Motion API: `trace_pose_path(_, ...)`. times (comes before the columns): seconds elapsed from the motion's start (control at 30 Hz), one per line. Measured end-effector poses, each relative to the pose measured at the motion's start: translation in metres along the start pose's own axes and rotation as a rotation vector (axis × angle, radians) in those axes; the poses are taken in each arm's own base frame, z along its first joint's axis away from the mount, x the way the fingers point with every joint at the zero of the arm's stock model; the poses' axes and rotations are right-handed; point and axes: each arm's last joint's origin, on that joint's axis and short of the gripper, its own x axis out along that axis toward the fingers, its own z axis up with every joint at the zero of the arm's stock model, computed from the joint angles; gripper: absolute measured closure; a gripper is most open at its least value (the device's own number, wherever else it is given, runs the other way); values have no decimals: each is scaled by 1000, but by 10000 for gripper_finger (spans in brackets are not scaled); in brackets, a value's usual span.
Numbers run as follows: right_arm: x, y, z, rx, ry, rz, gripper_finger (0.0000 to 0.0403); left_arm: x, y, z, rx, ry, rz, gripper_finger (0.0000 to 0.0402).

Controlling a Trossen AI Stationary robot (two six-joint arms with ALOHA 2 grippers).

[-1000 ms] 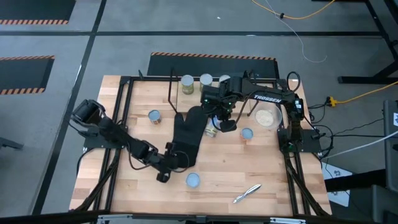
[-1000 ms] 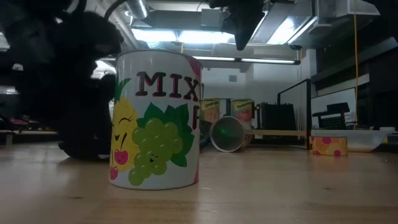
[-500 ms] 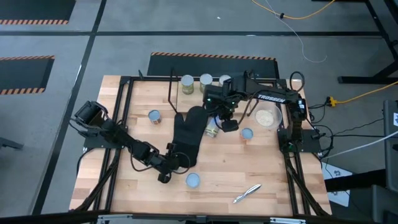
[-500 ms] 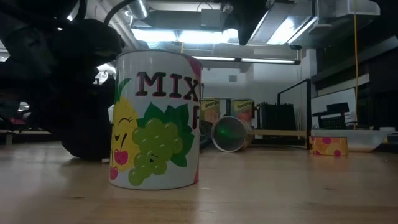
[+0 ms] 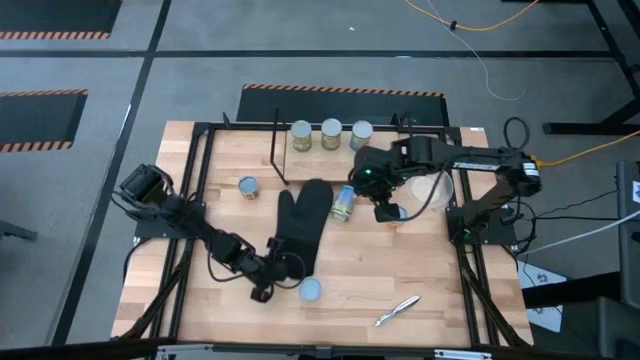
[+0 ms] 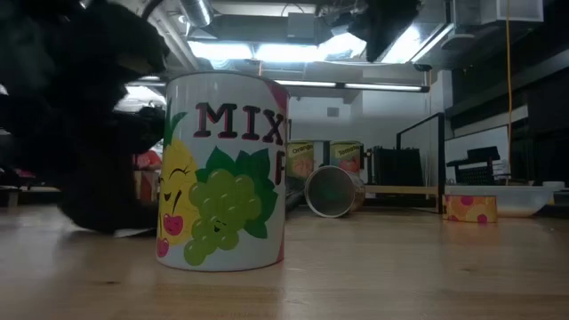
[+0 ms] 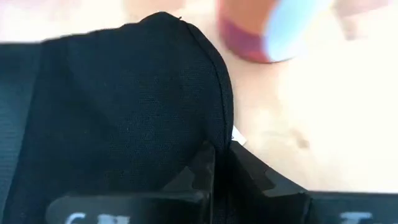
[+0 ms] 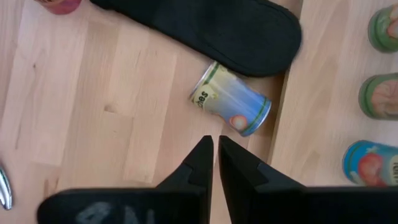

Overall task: Pick and place cans onto a shelf
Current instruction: Adjust the black glove

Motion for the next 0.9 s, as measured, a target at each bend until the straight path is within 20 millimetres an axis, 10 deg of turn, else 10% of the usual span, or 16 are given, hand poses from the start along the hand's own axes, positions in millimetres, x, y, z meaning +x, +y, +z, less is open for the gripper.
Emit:
trace_pose_path(0.37,27,3,-26,28,-10,-7,372,-14,-38,2,-288,72,-142,364)
trace_pose_path(0.9,48,5,-35,28,21,1,372,-10,-27,7,-513,133,-212,301)
